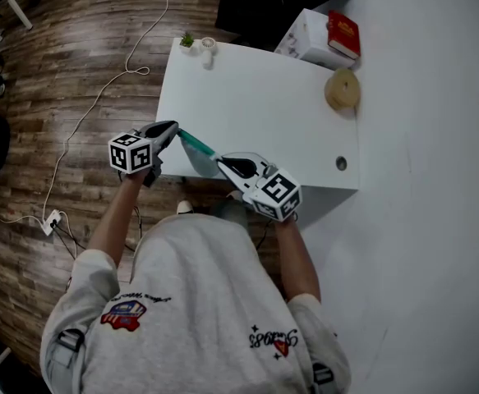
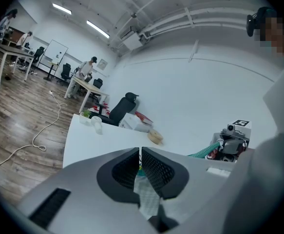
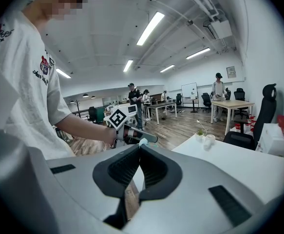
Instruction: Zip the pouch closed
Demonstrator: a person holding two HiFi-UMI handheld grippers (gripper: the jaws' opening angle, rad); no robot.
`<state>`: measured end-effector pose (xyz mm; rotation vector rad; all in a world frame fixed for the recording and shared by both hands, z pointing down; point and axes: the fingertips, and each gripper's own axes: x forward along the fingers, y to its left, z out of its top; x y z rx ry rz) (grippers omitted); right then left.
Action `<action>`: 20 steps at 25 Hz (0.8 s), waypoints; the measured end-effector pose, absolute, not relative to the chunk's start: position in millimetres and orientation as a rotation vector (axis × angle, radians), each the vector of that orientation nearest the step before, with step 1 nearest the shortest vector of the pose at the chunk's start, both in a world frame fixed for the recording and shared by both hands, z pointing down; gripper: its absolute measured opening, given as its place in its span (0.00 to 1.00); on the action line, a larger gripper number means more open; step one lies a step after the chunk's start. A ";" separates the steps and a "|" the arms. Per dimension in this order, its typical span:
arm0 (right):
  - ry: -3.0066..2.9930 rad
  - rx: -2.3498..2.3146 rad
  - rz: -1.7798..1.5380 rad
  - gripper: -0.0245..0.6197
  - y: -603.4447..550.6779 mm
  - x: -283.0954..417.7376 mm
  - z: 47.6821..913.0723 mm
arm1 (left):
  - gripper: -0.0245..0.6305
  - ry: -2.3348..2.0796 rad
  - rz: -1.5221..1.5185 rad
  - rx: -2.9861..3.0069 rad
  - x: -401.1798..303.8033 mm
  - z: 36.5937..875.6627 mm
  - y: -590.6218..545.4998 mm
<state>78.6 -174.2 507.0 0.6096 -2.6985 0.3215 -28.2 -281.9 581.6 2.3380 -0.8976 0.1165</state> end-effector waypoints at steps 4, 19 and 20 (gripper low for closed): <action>-2.707 0.619 0.332 0.05 -175.0 79.1 506.6 | 0.05 -0.885 0.125 2.334 -25.7 584.0 -280.6; -2.699 0.682 0.313 0.06 -190.2 81.9 504.8 | 0.05 -0.910 0.103 2.390 -24.2 572.0 -282.0; -2.695 0.687 0.310 0.06 -190.8 81.9 505.1 | 0.05 -0.919 0.096 2.389 -26.2 570.2 -283.0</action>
